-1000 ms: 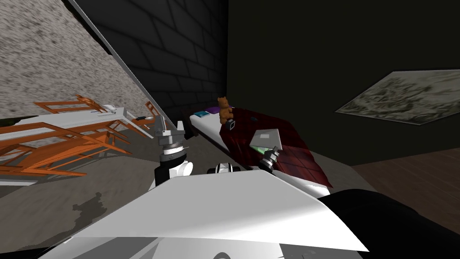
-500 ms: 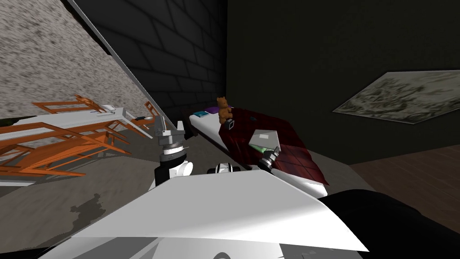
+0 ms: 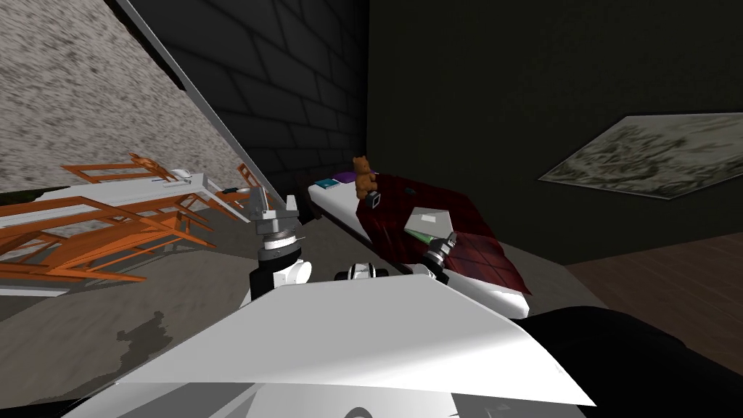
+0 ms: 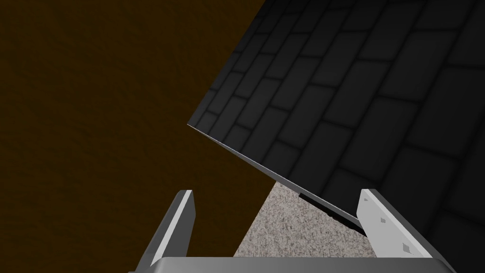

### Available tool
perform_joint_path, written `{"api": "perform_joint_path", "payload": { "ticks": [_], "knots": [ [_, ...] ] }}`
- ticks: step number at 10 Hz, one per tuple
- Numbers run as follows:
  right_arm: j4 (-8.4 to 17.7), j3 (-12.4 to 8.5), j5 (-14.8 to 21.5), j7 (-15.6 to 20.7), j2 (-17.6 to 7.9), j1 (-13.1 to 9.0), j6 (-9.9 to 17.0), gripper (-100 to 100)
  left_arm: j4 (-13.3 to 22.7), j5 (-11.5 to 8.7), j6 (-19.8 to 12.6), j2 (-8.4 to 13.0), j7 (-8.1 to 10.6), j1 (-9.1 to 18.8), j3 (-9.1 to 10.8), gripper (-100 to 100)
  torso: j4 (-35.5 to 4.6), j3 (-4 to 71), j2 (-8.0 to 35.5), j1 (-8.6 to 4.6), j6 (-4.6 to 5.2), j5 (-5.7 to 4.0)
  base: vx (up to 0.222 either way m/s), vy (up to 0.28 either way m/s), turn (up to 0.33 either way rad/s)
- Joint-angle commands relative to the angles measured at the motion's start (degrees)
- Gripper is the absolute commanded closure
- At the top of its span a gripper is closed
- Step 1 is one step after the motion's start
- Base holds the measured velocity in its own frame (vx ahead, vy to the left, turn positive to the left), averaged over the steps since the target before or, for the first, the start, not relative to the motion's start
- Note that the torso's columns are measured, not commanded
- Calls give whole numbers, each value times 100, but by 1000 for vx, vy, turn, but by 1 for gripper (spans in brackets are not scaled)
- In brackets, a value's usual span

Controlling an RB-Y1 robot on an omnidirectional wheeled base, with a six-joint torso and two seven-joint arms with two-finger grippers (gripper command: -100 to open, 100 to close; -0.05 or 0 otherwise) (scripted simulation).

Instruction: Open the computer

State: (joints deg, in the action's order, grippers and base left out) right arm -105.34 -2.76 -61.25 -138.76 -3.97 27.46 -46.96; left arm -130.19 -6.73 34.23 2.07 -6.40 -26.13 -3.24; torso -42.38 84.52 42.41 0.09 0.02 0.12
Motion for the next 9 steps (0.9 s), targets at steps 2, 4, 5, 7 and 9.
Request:
{"api": "perform_joint_path", "payload": {
  "ticks": [2,4,5,7,9],
  "knots": [
    [-176,-138,-587,468,-253,-210,175,-100,0,0,0,0,0,0,0,0,3,1,-4,-2,0,-3,-27,36,3],
    [-241,-191,-804,635,-352,-280,242,-100,0,0,0,0,0,0,0,0,1,1,-2,3,0,0,-33,37,1],
    [-305,-243,-1021,801,-452,-350,310,-100,0,0,0,0,0,0,0,0,2,2,-5,3,-2,0,-23,32,1],
    [-370,-295,-1238,967,-551,-420,377,-100,0,0,0,0,0,0,0,0,1,2,-4,7,-3,1,-29,37,7],
    [-328,-260,-1168,906,-537,-383,344,0,0,0,0,0,0,0,0,0,6,3,-8,-7,0,-7,-5,6,0]
  ]
}}
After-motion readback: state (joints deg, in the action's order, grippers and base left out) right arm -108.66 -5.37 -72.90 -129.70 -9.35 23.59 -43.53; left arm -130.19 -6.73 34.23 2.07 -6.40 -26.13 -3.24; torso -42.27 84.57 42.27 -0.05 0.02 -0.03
